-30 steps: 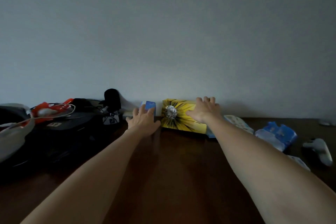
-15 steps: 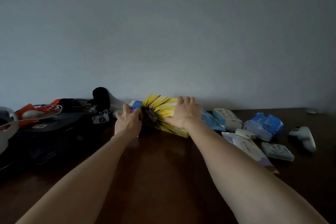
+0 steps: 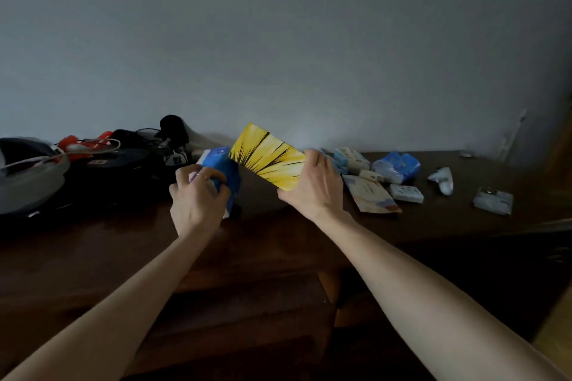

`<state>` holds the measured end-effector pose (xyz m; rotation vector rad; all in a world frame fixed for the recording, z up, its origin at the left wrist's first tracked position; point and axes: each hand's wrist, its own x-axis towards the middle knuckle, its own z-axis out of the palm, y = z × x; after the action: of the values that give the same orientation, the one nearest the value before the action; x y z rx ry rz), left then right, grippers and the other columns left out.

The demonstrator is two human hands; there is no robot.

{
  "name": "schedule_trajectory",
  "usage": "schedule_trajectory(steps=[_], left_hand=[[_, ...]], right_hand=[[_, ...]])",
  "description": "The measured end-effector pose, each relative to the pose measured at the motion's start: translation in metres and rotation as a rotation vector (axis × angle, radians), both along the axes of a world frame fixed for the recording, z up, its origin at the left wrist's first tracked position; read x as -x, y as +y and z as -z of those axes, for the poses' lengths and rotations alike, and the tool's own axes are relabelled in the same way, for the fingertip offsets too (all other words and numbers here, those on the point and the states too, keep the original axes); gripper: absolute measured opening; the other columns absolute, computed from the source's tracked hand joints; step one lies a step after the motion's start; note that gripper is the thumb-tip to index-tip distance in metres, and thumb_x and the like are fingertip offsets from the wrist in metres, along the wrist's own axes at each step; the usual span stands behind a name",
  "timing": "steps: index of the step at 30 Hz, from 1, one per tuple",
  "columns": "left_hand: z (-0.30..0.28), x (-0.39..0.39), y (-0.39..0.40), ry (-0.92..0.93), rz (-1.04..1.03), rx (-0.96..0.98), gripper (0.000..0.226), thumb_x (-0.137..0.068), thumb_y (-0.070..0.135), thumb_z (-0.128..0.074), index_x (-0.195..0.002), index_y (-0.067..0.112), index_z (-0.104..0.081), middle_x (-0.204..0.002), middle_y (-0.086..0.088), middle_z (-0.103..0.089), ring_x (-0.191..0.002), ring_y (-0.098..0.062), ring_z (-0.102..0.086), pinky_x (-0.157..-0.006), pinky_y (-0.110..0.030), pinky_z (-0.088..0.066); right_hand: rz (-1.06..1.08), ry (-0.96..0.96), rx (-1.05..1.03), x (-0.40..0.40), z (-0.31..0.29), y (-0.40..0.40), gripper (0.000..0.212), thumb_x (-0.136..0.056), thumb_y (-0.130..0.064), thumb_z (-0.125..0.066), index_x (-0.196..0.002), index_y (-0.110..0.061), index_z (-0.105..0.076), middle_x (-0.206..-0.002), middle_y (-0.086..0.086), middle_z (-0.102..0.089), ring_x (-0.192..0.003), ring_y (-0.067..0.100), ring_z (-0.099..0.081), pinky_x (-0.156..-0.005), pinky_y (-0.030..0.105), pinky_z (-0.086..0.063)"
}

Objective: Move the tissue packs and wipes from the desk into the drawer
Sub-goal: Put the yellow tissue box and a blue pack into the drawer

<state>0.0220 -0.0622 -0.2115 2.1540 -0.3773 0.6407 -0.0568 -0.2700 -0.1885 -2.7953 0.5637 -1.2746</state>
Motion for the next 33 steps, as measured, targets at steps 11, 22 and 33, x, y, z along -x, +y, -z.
schedule_trajectory(steps=[11, 22, 33], left_hand=[[0.062, 0.177, 0.032, -0.311, 0.38, 0.463, 0.019, -0.09, 0.015, -0.071, -0.099, 0.029, -0.063, -0.138, -0.004, -0.042, -0.127, -0.022, -0.052, -0.089, -0.035, -0.053], [0.278, 0.269, 0.116, 0.026, 0.149, -0.042, 0.021, -0.089, 0.029, -0.062, -0.11, 0.031, -0.061, -0.135, 0.002, -0.051, -0.123, -0.026, -0.051, -0.09, -0.046, -0.051], [0.34, 0.234, 0.171, 0.431, -0.263, 0.036, 0.008, -0.089, 0.024, -0.069, -0.097, 0.026, -0.066, -0.126, -0.004, -0.053, -0.111, -0.031, -0.057, -0.087, -0.05, -0.053]], right_hand=[[-0.265, -0.478, -0.291, 0.204, 0.096, 0.049, 0.104, -0.056, -0.067, -0.085, -0.136, -0.019, -0.039, -0.122, -0.005, -0.059, -0.107, 0.013, -0.065, -0.08, 0.02, -0.049], [-0.566, 0.312, -0.384, 0.259, 0.276, 0.065, 0.101, -0.058, -0.071, -0.079, -0.135, -0.016, -0.043, -0.12, -0.003, -0.058, -0.1, 0.013, -0.061, -0.079, 0.016, -0.043], [-0.485, 0.689, -0.11, 0.197, 0.341, 0.102, 0.102, -0.059, -0.076, -0.065, -0.136, -0.012, -0.042, -0.117, 0.005, -0.061, -0.099, 0.025, -0.062, -0.087, 0.042, -0.052]])
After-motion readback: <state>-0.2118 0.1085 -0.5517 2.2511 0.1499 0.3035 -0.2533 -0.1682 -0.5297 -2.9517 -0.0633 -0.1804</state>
